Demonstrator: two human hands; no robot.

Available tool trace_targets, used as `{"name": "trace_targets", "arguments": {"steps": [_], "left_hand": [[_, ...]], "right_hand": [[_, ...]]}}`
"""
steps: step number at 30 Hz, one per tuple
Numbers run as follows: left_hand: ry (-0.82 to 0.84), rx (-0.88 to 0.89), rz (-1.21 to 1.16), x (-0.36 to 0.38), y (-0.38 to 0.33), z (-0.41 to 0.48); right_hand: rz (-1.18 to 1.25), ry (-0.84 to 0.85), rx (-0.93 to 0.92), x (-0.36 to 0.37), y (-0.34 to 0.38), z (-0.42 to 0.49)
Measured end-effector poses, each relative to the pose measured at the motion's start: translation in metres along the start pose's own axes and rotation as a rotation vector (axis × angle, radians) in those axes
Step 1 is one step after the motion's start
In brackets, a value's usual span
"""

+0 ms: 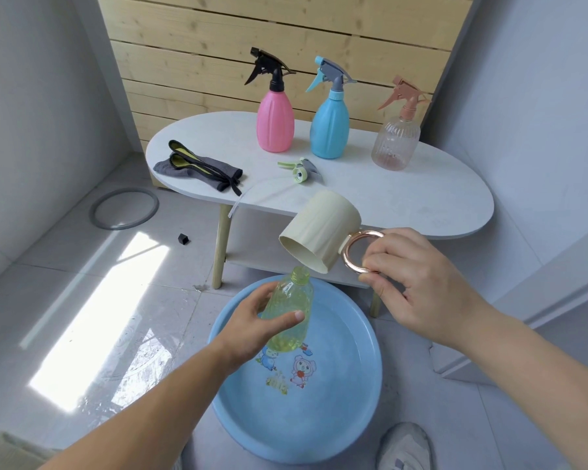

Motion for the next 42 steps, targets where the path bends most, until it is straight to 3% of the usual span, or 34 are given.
{"name": "trace_targets", "arguments": {"steps": [4, 11, 15, 20, 27, 35, 42], "left_hand": [[0.01, 0.006, 0.0, 0.001, -0.001, 0.0], [-0.001, -0.027, -0.025, -0.001, 0.003, -0.002], [-0.05, -0.057, -0.084, -0.009, 0.013, 0.0], [-0.07, -0.063, -0.127, -0.013, 0.02, 0.004], [-0.067, -0.084, -0.135, -0.014, 0.027, 0.008], [-0.016, -0.123, -0.168, -0.007, 0.042, 0.02], [-0.022, -0.122, -0.166, -0.006, 0.045, 0.023]], "right_hand": [[0.059, 0.017, 0.057, 0.005, -0.002, -0.001], [0.617, 0.056, 0.888, 0.06, -0.058, -0.047], [0.832, 0.168, 1.223, 0.13, -0.074, -0.092], [0.874, 0.425, 1.55, 0.22, -0.082, -0.165], [0.873, 0.449, 1.704, 0.28, -0.076, -0.209], [0.841, 0.555, 1.716, 0.3, -0.079, -0.217], [0.834, 0.547, 1.709, 0.309, -0.081, -0.217]]}}
Point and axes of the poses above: each hand's wrist, its own z-axis towards the middle knuckle, its own x-axis out of the palm, y = z × x, the point moved 10 cm from there along z, towards the middle knuckle, and after that the axes turned 2 degrees about -z, right-handed, at the moved point
